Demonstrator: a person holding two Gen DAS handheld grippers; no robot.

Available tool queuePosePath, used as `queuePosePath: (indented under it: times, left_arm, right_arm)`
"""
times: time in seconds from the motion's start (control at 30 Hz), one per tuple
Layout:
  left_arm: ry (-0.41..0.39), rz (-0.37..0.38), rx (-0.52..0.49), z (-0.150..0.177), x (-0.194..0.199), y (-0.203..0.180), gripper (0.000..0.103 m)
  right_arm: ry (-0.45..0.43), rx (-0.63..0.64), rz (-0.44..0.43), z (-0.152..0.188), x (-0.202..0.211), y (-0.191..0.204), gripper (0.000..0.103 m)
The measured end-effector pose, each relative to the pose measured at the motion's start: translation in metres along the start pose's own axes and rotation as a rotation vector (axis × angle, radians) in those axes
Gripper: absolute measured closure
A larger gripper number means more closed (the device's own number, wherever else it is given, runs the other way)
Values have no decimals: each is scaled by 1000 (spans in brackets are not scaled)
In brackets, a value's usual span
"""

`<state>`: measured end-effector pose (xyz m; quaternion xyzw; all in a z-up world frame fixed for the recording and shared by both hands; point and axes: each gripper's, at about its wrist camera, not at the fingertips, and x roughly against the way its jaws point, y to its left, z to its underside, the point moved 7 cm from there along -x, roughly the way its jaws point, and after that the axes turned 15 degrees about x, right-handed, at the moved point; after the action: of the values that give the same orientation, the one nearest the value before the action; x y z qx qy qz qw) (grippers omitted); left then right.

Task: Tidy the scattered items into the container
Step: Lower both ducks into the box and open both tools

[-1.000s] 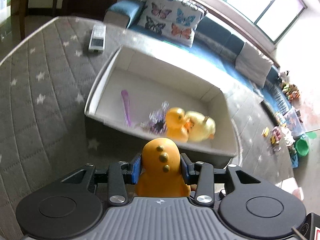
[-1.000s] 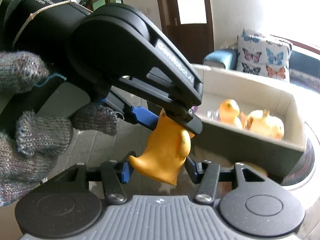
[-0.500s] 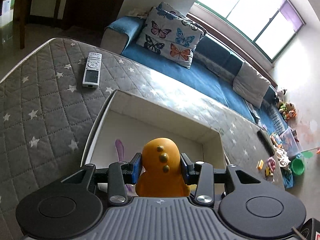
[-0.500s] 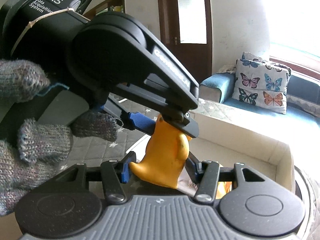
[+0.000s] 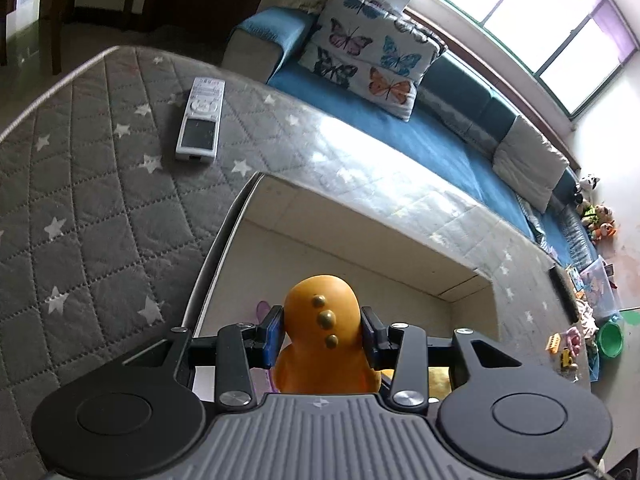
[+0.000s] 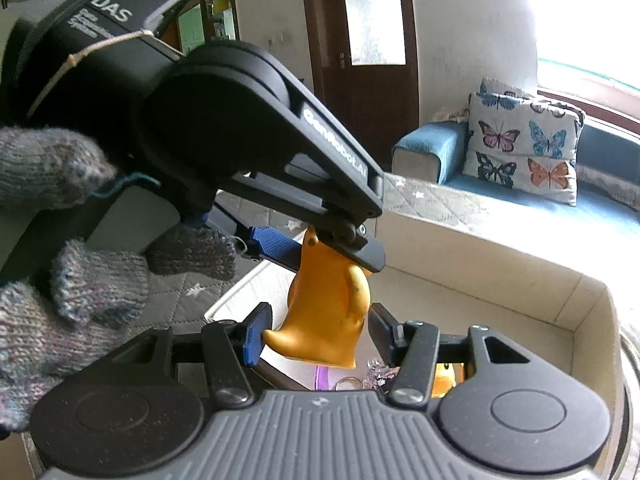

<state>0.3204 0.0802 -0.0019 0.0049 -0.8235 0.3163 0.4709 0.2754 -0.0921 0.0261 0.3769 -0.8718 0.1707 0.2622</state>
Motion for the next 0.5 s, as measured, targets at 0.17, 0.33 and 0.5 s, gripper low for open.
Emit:
queuePosePath:
  times: [0.17,0.33,0.5]
  left_arm:
    - [25,-35,-8,1,-15,8,60]
    - [32,-53,-13,4,-21,13,60]
    - [27,-54,-20,5,-20,13,60]
  right_arm:
    - [23,-11,-1,9,-6,0,49]
    - [30,-12,10,13,-5,0,49]
    - [31,-13,13,16,1,3,48]
